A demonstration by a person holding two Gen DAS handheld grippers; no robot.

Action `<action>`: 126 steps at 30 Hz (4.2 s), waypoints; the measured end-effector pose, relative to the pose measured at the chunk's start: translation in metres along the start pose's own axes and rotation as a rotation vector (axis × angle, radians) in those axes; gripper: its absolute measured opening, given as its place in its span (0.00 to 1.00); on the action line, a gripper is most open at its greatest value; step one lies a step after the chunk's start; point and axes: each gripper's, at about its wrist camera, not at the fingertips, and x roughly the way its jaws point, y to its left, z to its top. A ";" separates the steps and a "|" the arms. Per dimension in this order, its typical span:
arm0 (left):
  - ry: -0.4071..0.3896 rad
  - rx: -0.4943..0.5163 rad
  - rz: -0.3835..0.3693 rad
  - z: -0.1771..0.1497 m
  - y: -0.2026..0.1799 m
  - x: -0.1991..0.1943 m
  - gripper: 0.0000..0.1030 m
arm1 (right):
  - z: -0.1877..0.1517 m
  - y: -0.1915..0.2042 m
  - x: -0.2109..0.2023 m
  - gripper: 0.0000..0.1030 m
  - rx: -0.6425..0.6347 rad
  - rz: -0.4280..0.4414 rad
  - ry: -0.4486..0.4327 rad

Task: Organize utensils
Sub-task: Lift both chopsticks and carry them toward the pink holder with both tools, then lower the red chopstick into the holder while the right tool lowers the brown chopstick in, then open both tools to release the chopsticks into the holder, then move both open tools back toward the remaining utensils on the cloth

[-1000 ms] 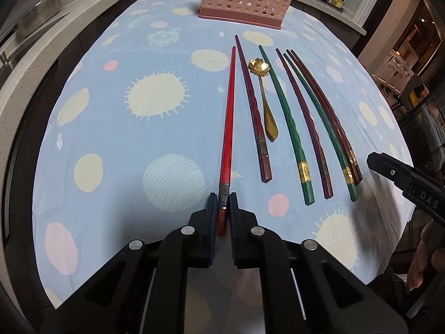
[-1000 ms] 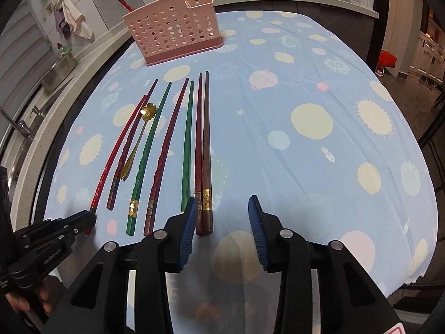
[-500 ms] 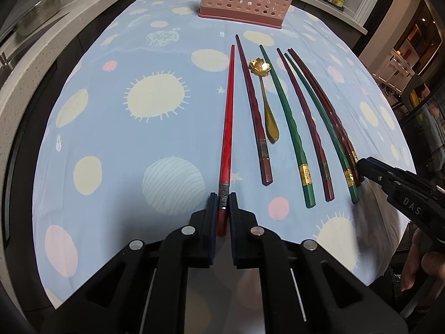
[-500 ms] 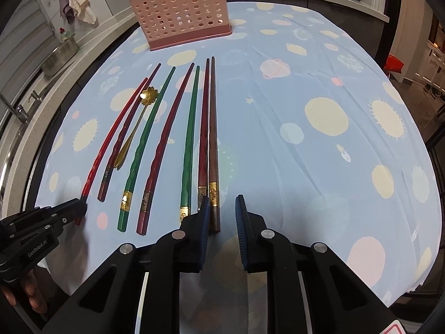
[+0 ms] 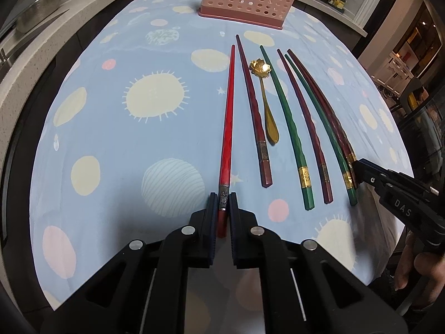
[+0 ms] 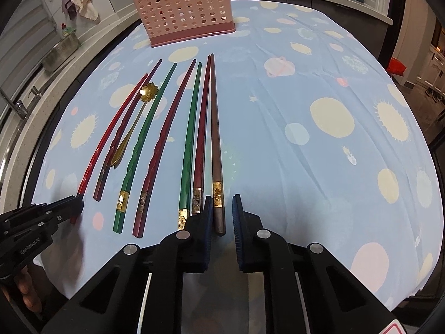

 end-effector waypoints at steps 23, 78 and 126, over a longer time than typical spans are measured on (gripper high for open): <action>-0.165 -0.013 -0.038 0.028 0.004 -0.063 0.07 | 0.042 -0.003 -0.092 0.07 0.036 0.045 -0.243; -0.820 0.074 -0.128 0.350 -0.039 -0.204 0.07 | 0.344 -0.001 -0.168 0.07 0.108 0.247 -0.693; -0.578 0.039 0.145 0.275 -0.031 -0.125 0.55 | 0.253 0.029 -0.118 0.48 -0.002 0.135 -0.507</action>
